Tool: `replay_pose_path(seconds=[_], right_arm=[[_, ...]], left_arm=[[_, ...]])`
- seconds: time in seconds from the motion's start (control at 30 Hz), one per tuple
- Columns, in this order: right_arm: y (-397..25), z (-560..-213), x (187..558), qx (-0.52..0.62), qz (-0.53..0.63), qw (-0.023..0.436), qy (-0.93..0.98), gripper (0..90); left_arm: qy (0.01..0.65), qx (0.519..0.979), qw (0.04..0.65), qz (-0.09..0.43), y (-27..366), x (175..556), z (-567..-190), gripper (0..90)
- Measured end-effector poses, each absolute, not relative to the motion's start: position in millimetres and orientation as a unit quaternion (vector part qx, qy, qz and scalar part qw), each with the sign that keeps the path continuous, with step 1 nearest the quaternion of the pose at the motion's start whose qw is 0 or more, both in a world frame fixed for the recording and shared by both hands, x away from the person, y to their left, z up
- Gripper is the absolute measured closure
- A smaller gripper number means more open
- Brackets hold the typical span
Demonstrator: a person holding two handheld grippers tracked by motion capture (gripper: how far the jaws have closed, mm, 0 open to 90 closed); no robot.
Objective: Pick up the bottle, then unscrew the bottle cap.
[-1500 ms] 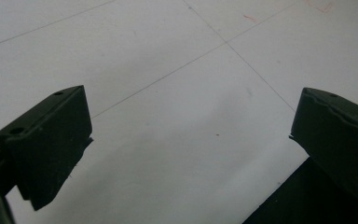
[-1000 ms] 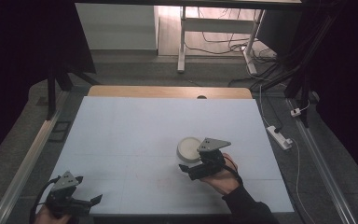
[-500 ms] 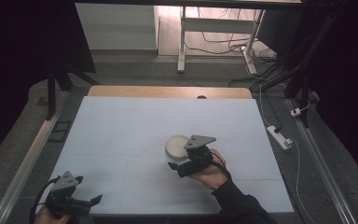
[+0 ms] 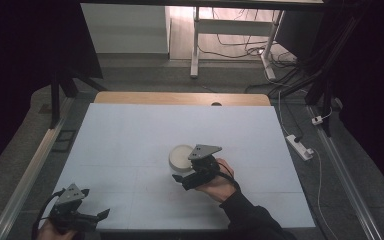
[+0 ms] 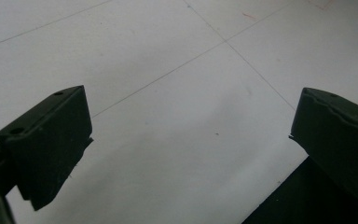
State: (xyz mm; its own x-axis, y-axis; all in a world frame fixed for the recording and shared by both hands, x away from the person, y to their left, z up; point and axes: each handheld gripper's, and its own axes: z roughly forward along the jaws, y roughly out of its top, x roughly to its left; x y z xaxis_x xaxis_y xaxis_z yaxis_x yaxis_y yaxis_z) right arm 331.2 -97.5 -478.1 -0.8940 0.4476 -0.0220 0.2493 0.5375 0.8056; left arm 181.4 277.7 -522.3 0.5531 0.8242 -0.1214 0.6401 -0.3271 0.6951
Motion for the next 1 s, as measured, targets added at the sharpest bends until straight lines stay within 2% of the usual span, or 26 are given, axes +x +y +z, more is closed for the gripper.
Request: replay_pose_path(seconds=[0.63,1.0], right_arm=[[-97.8,-476.3,329.2,0.195,0.44,0.114,0.869,6.7],[-97.1,-475.9,327.4,0.189,0.439,0.113,0.871,6.7]], left_arm=[[0.452,0.799,0.38,0.115,279.0,183.4,-520.7,0.0],[0.435,0.801,0.391,0.128,273.6,186.5,-513.5,0.0]])
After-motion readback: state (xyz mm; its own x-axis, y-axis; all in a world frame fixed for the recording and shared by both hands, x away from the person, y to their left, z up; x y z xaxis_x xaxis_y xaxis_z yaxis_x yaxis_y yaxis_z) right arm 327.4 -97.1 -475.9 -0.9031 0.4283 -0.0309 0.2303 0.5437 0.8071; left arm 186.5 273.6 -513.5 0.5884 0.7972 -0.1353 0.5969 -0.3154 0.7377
